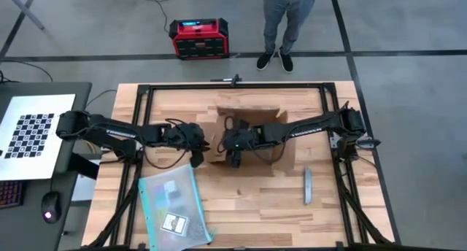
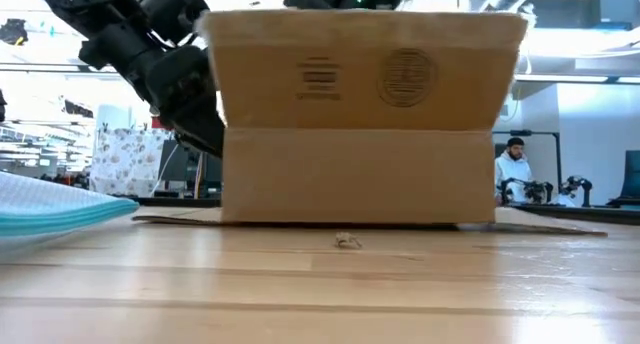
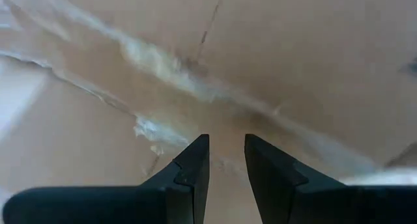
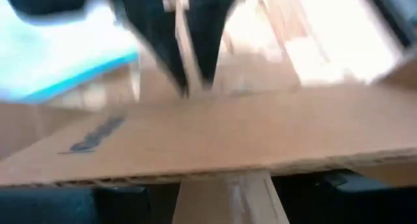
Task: Unpack boxes
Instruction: Break down the cardboard box until it is fully flat
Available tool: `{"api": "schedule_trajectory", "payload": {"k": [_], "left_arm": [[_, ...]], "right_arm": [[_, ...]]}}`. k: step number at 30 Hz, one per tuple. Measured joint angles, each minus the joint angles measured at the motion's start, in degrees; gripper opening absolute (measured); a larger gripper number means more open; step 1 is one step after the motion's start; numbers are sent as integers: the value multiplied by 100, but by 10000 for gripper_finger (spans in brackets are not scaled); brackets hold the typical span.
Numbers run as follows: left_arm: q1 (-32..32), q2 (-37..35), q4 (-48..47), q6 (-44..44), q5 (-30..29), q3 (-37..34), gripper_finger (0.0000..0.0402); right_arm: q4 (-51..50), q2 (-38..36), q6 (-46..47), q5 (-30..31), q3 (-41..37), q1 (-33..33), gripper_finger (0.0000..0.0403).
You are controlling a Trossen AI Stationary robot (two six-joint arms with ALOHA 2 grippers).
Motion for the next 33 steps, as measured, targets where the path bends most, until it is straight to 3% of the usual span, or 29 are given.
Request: {"api": "schedule_trajectory", "payload": {"k": [6,16,24,29,33], "left_arm": [[-268,647,624,-80,169,276,82],[-340,1286,141,100,64,759,82],[-380,103,-1378,-283,81,772,81],[-380,-935,-1443,-318,79,772,82],[-323,-1549,-1156,-271,76,765,81]], "right_arm": [[213,-9,-385,27,301,-38,204],[383,324,-388,15,271,-173,204],[499,316,-600,-90,387,-145,204],[-149,158,-677,-83,440,-166,204],[-811,-372,-576,-75,473,-135,205]]}}
